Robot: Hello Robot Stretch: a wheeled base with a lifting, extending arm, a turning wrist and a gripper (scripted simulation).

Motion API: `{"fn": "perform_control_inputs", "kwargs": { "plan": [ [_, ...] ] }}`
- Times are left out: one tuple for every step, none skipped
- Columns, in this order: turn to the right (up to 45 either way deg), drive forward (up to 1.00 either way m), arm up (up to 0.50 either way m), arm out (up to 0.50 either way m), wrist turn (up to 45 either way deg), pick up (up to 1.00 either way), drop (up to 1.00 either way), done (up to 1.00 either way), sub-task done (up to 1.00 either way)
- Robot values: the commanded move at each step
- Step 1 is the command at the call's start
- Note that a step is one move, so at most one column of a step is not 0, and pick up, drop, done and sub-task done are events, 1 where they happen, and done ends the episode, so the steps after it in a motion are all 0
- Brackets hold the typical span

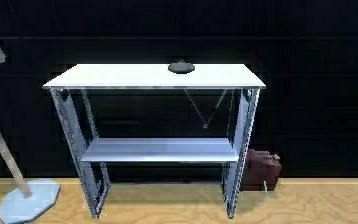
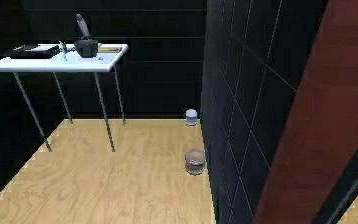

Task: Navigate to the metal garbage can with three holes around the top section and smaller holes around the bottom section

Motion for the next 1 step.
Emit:
{"fn": "perform_control_inputs", "kwargs": {
  "plan": [
    [-45.0, 0.0, 0.0, 0.0, 0.0, 0.0, 0.0, 0.0, 0.0]
  ]
}}
